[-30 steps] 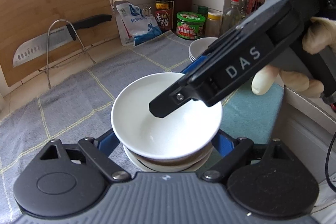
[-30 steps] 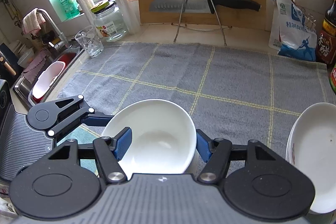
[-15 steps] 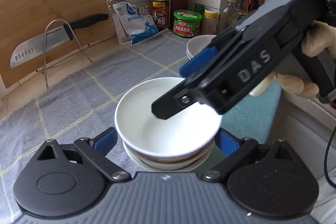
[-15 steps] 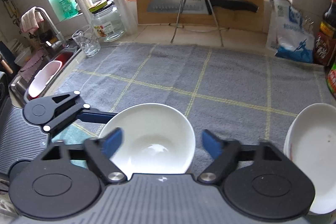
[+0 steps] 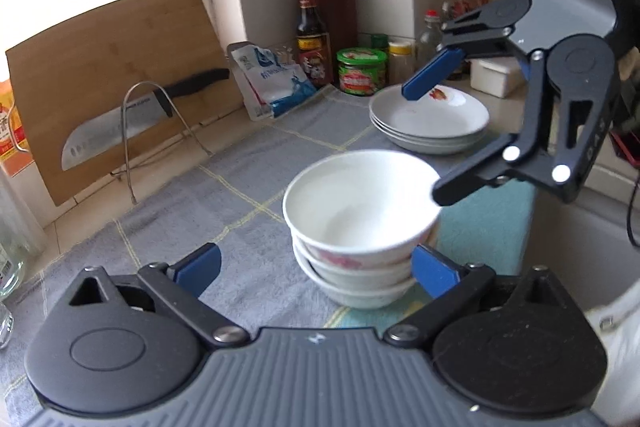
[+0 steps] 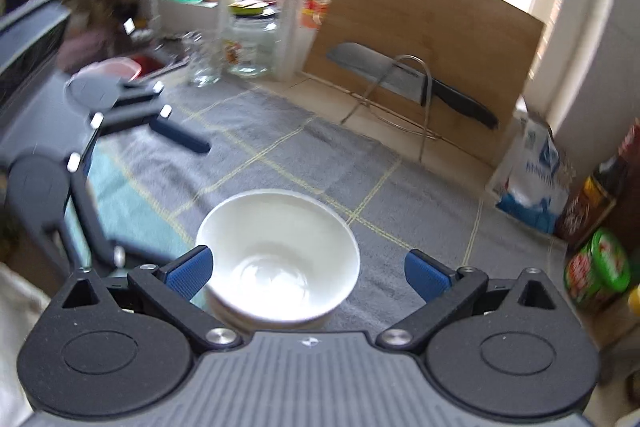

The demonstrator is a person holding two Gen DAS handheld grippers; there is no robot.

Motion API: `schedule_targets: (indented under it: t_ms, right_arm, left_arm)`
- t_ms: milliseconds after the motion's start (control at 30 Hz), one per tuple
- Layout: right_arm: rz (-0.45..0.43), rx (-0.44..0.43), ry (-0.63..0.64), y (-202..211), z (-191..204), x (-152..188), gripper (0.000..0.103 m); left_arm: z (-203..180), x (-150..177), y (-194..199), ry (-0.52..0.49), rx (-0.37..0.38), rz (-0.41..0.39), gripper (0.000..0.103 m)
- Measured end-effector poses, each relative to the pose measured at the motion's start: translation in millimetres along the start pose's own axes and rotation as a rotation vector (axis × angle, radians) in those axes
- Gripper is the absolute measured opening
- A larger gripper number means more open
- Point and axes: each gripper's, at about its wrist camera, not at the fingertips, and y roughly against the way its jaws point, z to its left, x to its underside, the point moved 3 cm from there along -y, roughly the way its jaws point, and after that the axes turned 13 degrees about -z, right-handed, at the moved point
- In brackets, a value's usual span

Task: Organize plates and bowls
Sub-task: 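Grasp the bowl stack rim with the left gripper while the right gripper grips its opposite rim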

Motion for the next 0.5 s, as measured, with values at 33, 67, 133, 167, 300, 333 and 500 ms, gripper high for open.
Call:
schedule_targets:
  t_ms: [33,67,133,167,300,333,500]
  right_arm:
    - [0.017,-0.005,0.021,0,3,4,0.103]
    - [0.034,-0.008,0.038,-1,5,9,0.103]
    - [0.082,-0.008,0.073,-7,10,20,0.103]
    - [0.107,-0.005,0.09,-12,12,27,0.103]
    - [0.178,-0.016,0.102,-32,15,53,0.103]
    - [0.195,-0.021,0.093,-39,14,57,0.103]
    - [0.206,-0.053,0.068,-59,8,63,0.103]
  left_arm:
    - [1,3,1,0.002,0.012,0.014,0.101]
    - [3,6,0,0.006,0.024,0.03,0.101]
    - [7,13,-4,0.015,0.034,0.058,0.101]
    - [9,16,-7,0.018,0.036,0.074,0.101]
    - [14,29,-23,0.008,0.068,0.111,0.101]
    - [15,33,-28,0.0,0.076,0.125,0.101]
    - [8,41,-49,-0.059,0.142,0.175,0.101]
